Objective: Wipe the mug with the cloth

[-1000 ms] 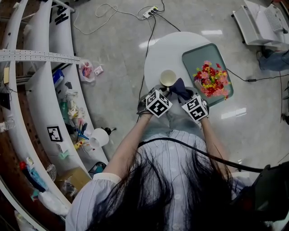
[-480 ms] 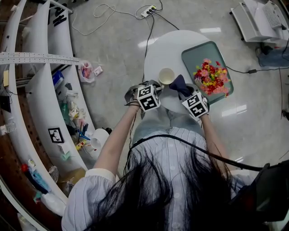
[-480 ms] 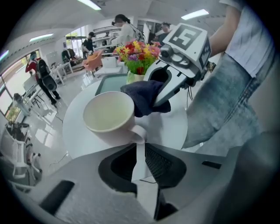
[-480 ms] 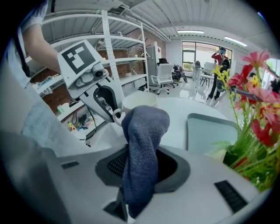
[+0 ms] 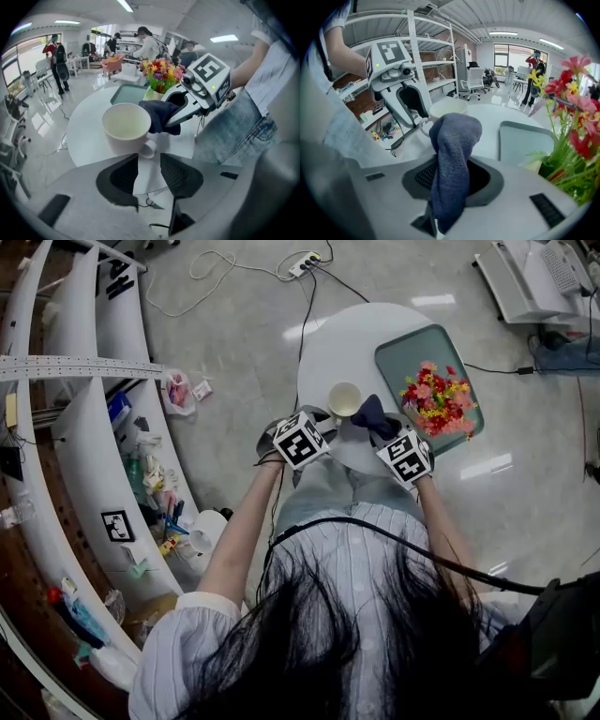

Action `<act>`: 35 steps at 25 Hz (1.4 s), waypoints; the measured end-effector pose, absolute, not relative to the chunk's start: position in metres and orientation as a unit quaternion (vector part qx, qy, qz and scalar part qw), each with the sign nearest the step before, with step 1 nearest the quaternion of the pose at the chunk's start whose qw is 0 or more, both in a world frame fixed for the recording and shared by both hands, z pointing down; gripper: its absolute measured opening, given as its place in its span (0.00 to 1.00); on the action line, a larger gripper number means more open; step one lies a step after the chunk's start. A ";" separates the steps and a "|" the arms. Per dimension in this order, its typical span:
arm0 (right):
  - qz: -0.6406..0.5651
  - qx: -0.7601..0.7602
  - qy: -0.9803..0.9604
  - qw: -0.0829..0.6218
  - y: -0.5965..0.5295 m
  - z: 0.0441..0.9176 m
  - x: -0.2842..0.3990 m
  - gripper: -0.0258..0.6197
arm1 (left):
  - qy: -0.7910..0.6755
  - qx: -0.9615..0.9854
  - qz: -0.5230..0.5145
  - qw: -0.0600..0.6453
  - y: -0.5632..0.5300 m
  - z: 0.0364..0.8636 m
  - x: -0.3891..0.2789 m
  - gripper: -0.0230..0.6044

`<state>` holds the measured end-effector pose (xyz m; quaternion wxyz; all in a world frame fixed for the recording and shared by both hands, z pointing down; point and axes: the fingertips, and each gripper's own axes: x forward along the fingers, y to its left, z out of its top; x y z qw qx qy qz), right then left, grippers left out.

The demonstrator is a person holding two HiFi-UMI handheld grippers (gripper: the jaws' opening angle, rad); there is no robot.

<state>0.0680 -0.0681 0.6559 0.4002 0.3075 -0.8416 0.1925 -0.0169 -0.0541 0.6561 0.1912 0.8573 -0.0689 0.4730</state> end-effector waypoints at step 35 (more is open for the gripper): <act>0.176 0.293 -0.843 0.415 -0.078 0.655 0.055 0.23 | 0.026 0.798 0.589 -0.126 -0.121 0.673 -0.038 0.20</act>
